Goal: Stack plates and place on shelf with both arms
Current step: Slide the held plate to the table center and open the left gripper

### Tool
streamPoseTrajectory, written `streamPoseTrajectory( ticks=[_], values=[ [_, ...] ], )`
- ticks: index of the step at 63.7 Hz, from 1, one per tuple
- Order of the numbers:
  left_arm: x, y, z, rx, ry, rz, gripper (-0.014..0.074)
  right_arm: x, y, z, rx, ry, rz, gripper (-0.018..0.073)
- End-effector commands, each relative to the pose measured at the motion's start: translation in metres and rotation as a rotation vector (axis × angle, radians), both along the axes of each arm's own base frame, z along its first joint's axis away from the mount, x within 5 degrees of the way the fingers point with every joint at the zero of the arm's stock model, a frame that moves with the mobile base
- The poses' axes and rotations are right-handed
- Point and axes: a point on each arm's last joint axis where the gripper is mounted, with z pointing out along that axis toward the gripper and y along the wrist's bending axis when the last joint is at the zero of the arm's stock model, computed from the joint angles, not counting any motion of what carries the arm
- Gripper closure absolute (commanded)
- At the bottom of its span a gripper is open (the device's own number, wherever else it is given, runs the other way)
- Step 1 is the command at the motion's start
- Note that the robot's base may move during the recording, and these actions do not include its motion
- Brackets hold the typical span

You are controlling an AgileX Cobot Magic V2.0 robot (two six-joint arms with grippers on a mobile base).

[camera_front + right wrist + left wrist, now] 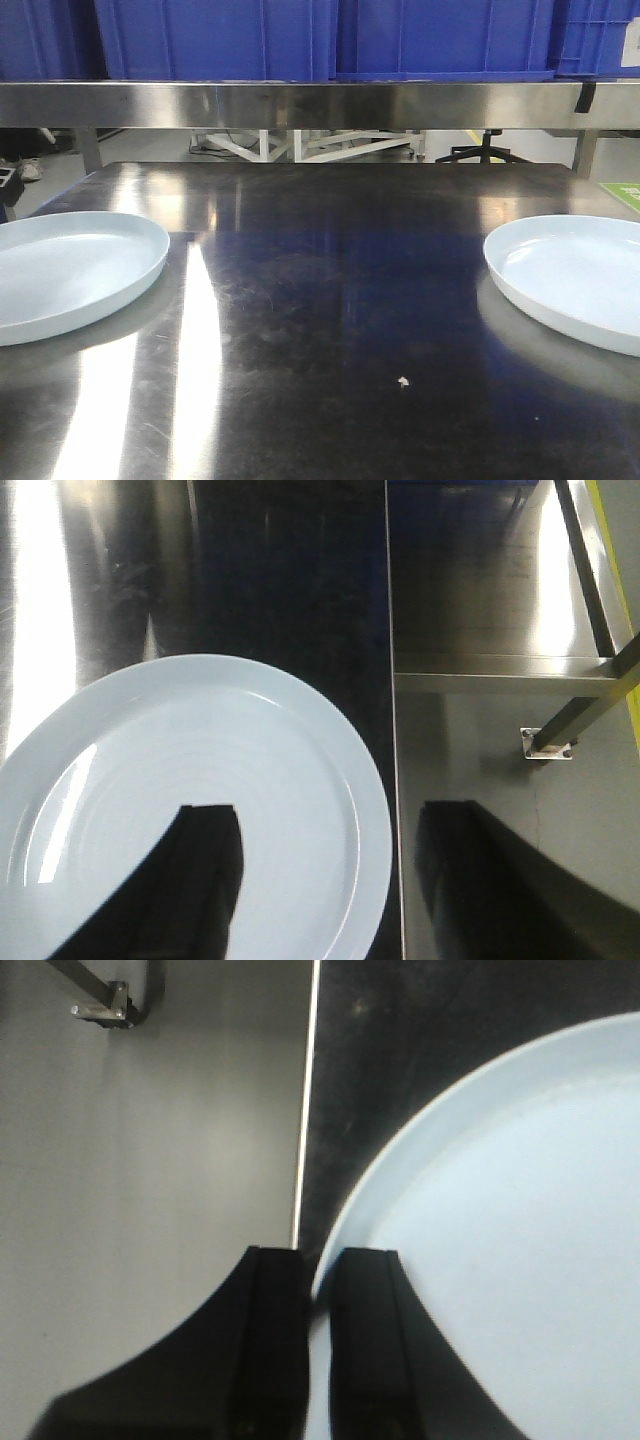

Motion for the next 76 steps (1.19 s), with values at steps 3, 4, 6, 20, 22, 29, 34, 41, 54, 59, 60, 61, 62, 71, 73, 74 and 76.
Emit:
streamPoseTrajectory(
  ticks=[3, 4, 6, 20, 22, 29, 34, 41, 54, 59, 60, 61, 62, 71, 73, 74, 76],
  values=[
    [-0.005, -0.002, 0.035, -0.031, -0.111, 0.007, 0.0497, 0.006, 0.000, 0.018, -0.009, -0.109, 0.014, 0.0062],
    [-0.005, -0.002, 0.038, -0.036, -0.124, 0.008, 0.0497, 0.006, 0.000, 0.018, -0.009, -0.109, 0.014, 0.0062],
    [-0.008, -0.002, 0.046, -0.050, -0.146, 0.013, 0.0497, 0.006, 0.000, 0.018, -0.009, -0.109, 0.014, 0.0062],
    [-0.020, -0.002, 0.085, -0.088, -0.258, 0.024, 0.0497, 0.006, 0.000, 0.018, -0.009, -0.109, 0.014, 0.0062],
    [-0.022, -0.002, 0.090, -0.101, -0.272, 0.029, 0.0497, 0.006, 0.000, 0.018, -0.009, -0.109, 0.014, 0.0062],
    [-0.026, -0.005, 0.098, -0.155, -0.296, 0.042, 0.0497, 0.006, 0.000, 0.018, -0.009, -0.109, 0.014, 0.0062],
    [-0.026, -0.010, 0.099, -0.195, -0.305, 0.035, 0.0497, 0.006, 0.000, 0.018, -0.009, -0.108, 0.014, 0.0062],
    [-0.027, -0.027, 0.101, -0.242, -0.323, -0.007, 0.0498, 0.006, 0.000, 0.018, -0.009, -0.108, 0.014, 0.0062],
    [-0.029, -0.079, 0.107, -0.326, -0.375, -0.150, 0.0496, 0.006, 0.000, 0.018, -0.010, -0.100, 0.013, 0.0062],
    [-0.027, -0.104, 0.104, -0.336, -0.346, -0.217, 0.0496, 0.006, 0.000, 0.017, -0.010, -0.098, 0.013, 0.0062],
    [-0.026, -0.108, 0.105, -0.338, -0.345, -0.227, 0.0496, 0.006, 0.000, 0.017, -0.010, -0.098, 0.013, 0.0062],
    [-0.025, -0.112, 0.104, -0.340, -0.342, -0.236, 0.0496, 0.006, 0.000, 0.017, -0.010, -0.097, 0.013, 0.0062],
    [-0.024, -0.116, 0.102, -0.339, -0.333, -0.245, 0.0496, 0.005, 0.000, 0.017, -0.010, -0.096, 0.012, 0.0062],
    [-0.013, -0.148, 0.097, -0.343, -0.312, -0.314, 0.0496, 0.005, 0.000, 0.017, -0.010, -0.090, 0.012, 0.0062],
    [-0.010, -0.152, 0.094, -0.340, -0.308, -0.320, 0.0496, 0.005, 0.000, 0.017, -0.010, -0.088, 0.012, 0.0062],
    [-0.008, -0.154, 0.092, -0.338, -0.301, -0.321, 0.0496, 0.005, 0.000, 0.017, -0.010, -0.087, 0.011, 0.0062],
    [-0.004, -0.156, 0.090, -0.336, -0.298, -0.321, 0.0496, 0.005, 0.000, 0.017, -0.010, -0.087, 0.011, 0.0062]
  ],
)
